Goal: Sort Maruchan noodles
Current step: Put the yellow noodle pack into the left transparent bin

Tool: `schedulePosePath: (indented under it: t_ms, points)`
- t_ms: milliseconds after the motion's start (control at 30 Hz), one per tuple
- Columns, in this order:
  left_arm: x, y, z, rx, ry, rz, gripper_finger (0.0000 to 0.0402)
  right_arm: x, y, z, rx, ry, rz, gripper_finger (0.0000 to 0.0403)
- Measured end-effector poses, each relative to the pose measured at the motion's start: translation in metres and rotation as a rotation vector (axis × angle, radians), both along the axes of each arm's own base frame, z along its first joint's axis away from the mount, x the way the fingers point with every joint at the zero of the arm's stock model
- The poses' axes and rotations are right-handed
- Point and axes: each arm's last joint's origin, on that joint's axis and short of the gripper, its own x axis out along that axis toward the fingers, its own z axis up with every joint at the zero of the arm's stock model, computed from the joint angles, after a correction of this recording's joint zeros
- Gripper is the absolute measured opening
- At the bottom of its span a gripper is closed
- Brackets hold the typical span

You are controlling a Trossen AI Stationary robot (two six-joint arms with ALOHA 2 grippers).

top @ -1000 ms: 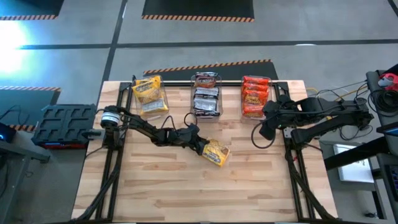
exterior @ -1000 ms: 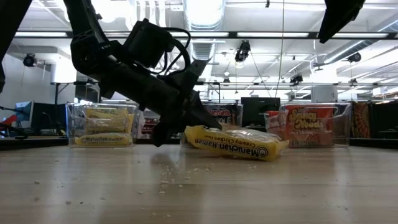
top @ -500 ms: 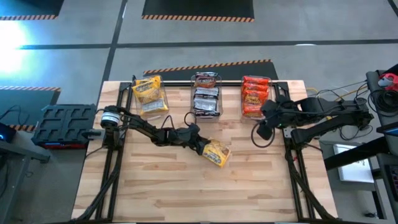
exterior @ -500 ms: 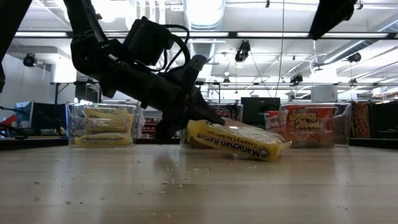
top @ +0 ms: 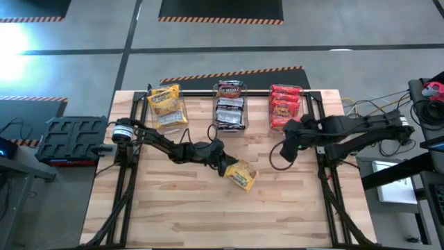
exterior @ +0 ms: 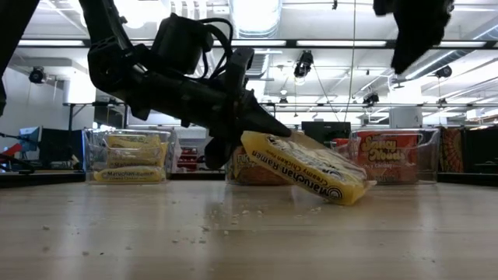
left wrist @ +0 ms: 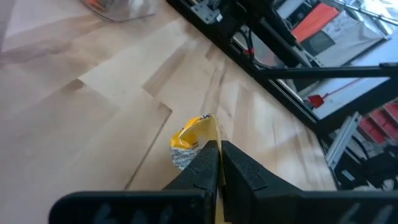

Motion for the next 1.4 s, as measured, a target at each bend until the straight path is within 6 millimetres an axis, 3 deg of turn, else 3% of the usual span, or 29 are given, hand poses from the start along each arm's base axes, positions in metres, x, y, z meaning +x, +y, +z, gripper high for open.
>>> schedulePosePath:
  t_ms: [233, 467, 767, 1000, 1200, 1400]
  points:
    - [0.001, -0.002, 0.002, 0.010, -0.021, -0.064, 0.0000, 0.008, 0.001, -0.036, 0.024, 0.040, 0.014, 0.0231]
    - [0.011, -0.009, 0.014, 0.043, -0.066, -0.174, 0.0000, 0.026, 0.001, -0.056, 0.162, -0.109, 0.133, 0.0231]
    - [0.014, -0.015, 0.014, 0.050, -0.030, -0.195, 0.0000, 0.040, -0.007, -0.087, 0.336, -0.306, 0.277, 0.0231]
    - [0.014, -0.017, 0.013, 0.039, -0.024, -0.199, 0.0000, 0.046, -0.011, -0.112, 0.429, -0.344, 0.320, 0.0240]
    - [0.011, -0.020, 0.007, -0.098, 0.058, -0.263, 0.0000, 0.057, -0.010, -0.135, 0.468, -0.277, 0.310, 0.0264]
    - [0.006, -0.032, 0.001, -0.179, 0.147, -0.302, 0.0000, 0.074, -0.007, -0.152, 0.579, -0.303, 0.381, 0.0263]
